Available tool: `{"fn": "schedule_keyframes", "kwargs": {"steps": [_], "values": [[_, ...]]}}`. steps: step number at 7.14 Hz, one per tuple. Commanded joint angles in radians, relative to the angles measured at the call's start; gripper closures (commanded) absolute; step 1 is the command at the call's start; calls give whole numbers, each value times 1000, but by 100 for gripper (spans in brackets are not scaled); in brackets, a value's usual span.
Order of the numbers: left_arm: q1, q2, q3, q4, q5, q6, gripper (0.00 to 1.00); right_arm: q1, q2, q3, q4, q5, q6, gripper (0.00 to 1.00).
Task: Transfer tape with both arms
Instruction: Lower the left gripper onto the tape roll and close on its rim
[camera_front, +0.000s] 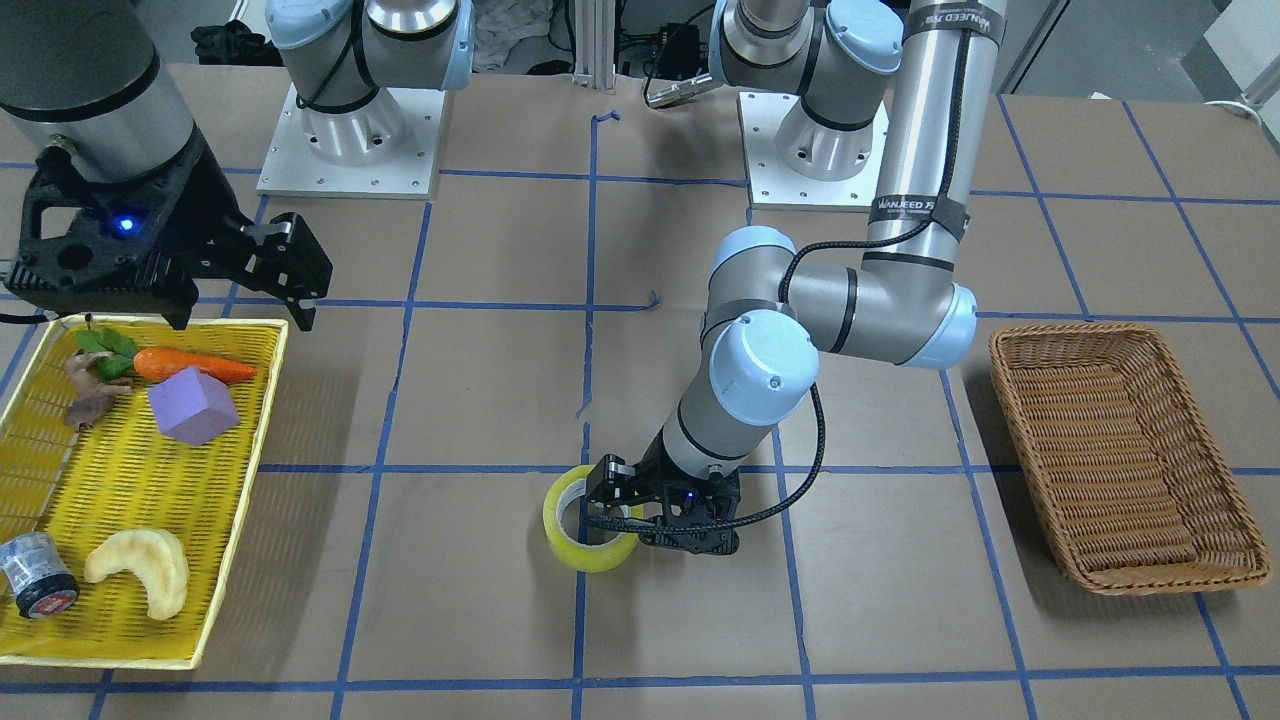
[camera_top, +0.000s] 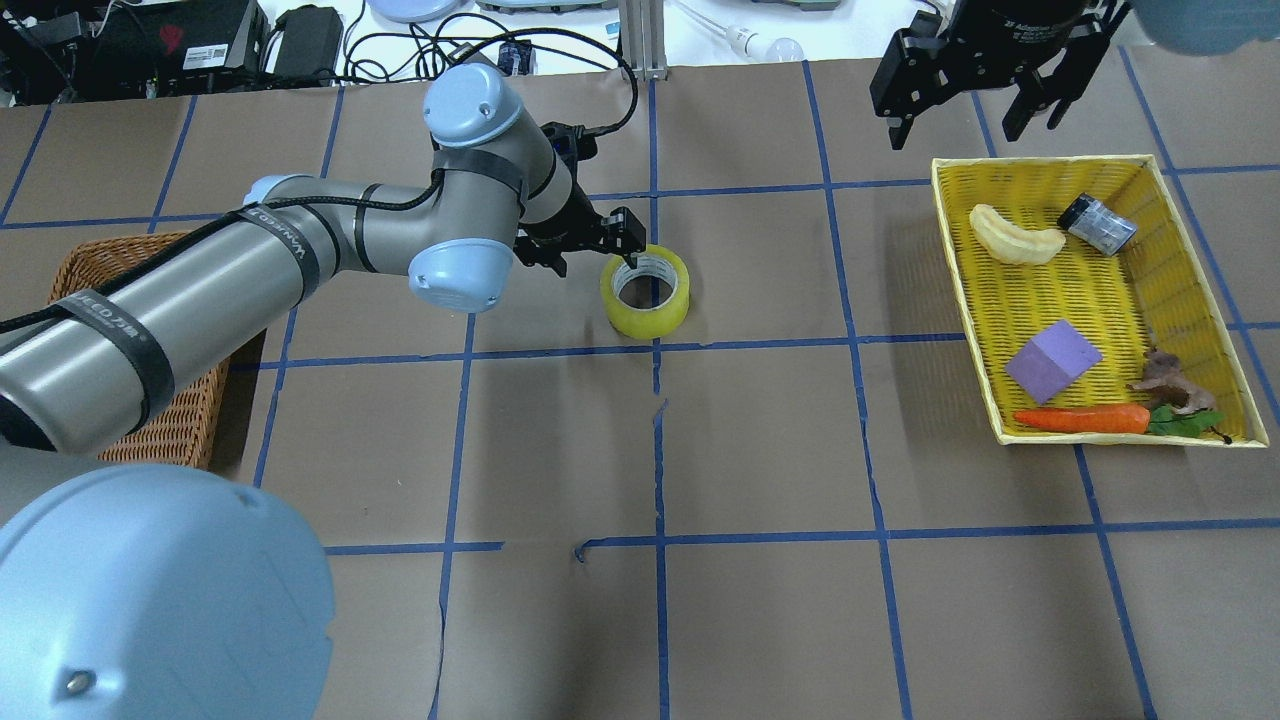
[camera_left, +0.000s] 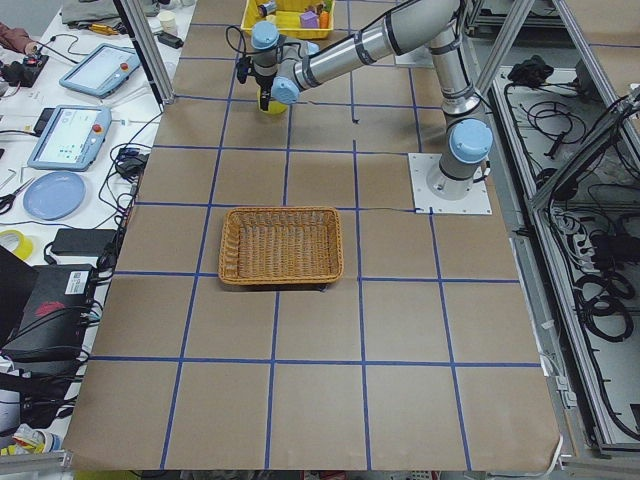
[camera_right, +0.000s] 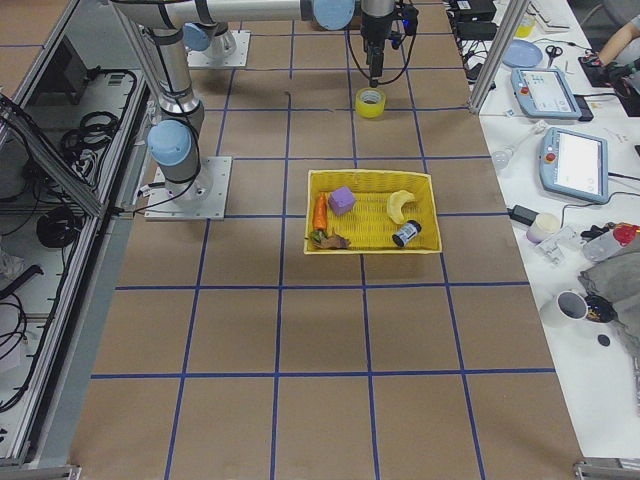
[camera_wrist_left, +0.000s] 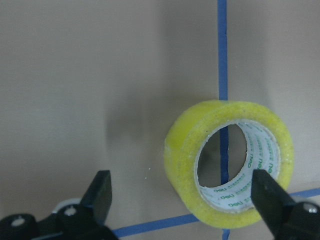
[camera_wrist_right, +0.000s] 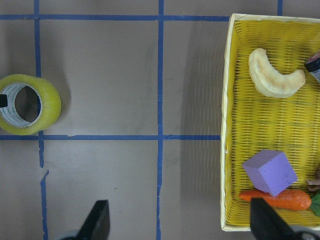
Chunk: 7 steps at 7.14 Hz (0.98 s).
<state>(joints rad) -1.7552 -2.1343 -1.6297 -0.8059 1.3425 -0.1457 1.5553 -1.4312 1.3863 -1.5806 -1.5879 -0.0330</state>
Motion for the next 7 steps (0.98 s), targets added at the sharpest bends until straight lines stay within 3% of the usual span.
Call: {"fn": "schedule_keyframes", "kwargs": {"steps": [1,2,4,5,7], "values": [[-9,-47,-1,31,-3,0,14,0,0,0,1,-1,-1,0],[-10,-53,-1,31,-3,0,15,0,0,0,1,-1,-1,0],[-10,-46,1,22,-3,0,95,0,0,0,1,-1,-2,0],[-10,-36,8,19,-2,0,100,0,0,0,1,-1,-2,0],[-7,-12,19,1,-51,-52,100,0,0,0,-1,-1,-2,0]]}}
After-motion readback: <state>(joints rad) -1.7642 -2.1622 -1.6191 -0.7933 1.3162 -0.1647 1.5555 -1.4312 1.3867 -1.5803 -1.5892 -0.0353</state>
